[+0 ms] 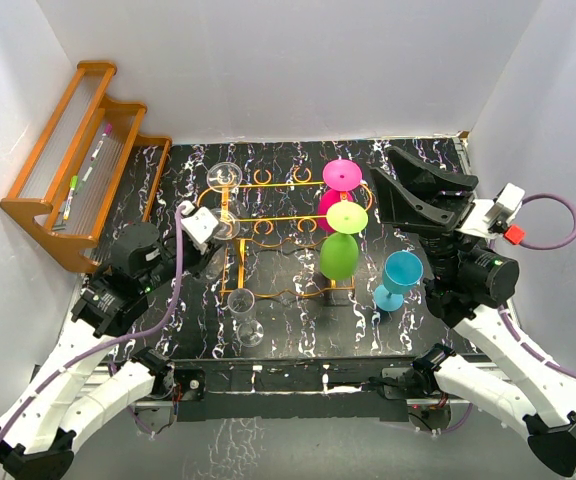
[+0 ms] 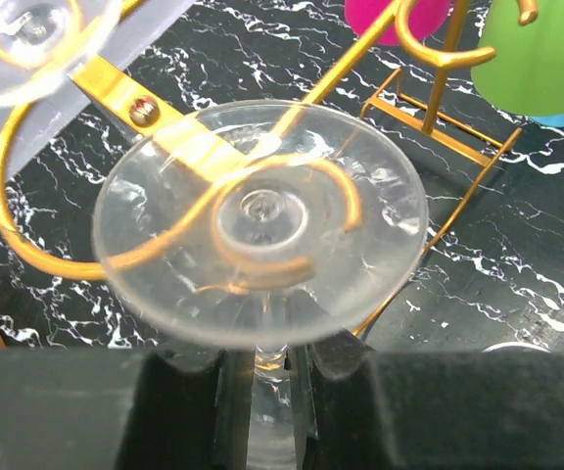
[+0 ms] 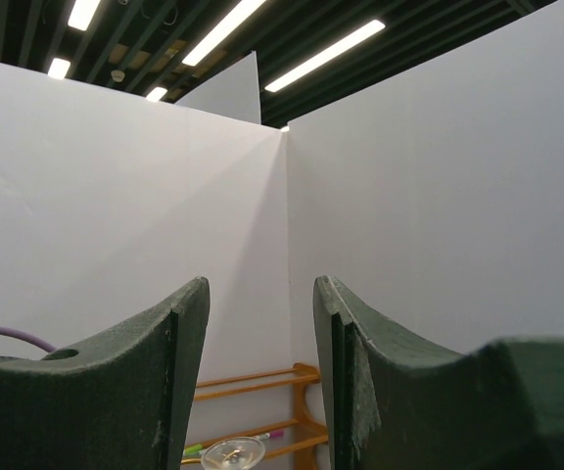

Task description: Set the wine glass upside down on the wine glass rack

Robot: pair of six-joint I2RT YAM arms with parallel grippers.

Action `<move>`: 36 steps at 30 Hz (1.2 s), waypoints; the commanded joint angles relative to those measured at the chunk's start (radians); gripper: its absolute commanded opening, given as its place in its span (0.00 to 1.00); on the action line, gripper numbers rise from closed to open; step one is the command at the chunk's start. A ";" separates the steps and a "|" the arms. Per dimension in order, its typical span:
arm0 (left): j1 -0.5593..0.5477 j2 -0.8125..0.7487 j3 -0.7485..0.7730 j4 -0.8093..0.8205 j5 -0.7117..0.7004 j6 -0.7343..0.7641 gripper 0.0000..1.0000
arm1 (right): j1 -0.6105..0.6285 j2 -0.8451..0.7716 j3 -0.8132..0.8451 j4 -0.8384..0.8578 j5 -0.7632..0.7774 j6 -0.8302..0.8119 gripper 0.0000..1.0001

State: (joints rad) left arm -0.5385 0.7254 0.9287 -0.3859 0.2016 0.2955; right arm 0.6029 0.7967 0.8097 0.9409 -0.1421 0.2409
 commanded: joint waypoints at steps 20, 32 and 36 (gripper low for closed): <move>0.004 -0.051 -0.007 -0.059 0.015 0.036 0.49 | 0.003 -0.035 0.019 -0.040 -0.005 -0.052 0.50; 0.010 -0.093 0.025 -0.115 0.022 0.038 0.57 | 0.003 -0.065 0.028 -0.201 -0.026 -0.100 0.51; 0.036 -0.126 0.025 -0.139 0.018 0.034 0.60 | 0.003 -0.091 0.142 -0.566 -0.205 -0.240 0.52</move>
State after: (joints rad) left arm -0.5289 0.6373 0.9184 -0.4915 0.2108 0.3302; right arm 0.6029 0.7338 0.8207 0.7162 -0.1814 0.1371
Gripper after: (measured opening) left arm 0.583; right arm 0.518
